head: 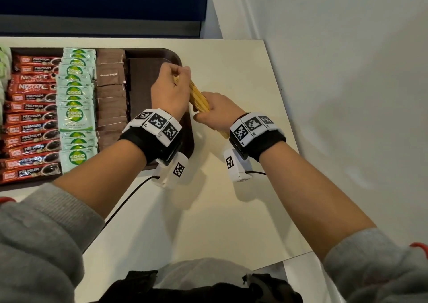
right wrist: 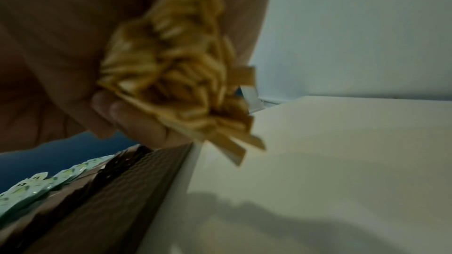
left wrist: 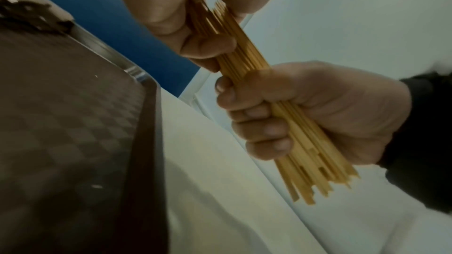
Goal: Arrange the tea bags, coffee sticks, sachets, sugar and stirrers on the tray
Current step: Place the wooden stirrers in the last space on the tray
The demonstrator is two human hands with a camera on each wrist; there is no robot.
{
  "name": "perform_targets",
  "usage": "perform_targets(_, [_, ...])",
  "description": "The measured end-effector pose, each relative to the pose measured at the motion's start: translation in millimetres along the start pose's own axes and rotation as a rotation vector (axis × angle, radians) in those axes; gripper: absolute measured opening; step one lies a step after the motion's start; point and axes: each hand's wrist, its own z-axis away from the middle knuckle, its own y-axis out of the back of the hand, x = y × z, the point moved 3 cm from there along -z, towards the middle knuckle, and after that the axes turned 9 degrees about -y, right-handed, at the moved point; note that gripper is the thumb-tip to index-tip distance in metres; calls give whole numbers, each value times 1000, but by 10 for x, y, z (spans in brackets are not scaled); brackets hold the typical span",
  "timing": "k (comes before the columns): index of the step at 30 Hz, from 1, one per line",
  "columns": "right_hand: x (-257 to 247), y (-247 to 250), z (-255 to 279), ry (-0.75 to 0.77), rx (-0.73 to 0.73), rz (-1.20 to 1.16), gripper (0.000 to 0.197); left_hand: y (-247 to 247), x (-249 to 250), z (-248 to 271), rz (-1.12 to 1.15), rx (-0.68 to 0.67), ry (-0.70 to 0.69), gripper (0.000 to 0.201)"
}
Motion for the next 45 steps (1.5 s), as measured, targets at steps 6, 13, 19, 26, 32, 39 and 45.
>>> perform_targets(6, [-364, -147, 44, 17, -3, -26, 16, 400, 8, 26, 57, 18, -117, 57])
perform_targets(13, [-686, -344, 52, 52, -30, -15, 10, 756, -111, -31, -44, 23, -70, 20])
perform_targets(19, [-806, -432, 42, 34, -89, -32, 23, 1069, -232, -121, -67, 149, -1, 23])
perform_targets(26, [-763, -495, 66, 4, 95, -114, 33, 1304, -409, -96, 104, 210, 111, 17])
perform_targets(32, [-842, -689, 57, 38, 150, -67, 26, 1374, -404, -70, 150, 140, 102, 17])
perform_targets(39, [-855, -774, 86, 53, 124, -64, 23, 1551, -339, -27, 103, 78, -48, 23])
perform_targets(45, [-874, -792, 90, 44, 168, -157, 34, 1560, -418, -56, -67, 52, -44, 25])
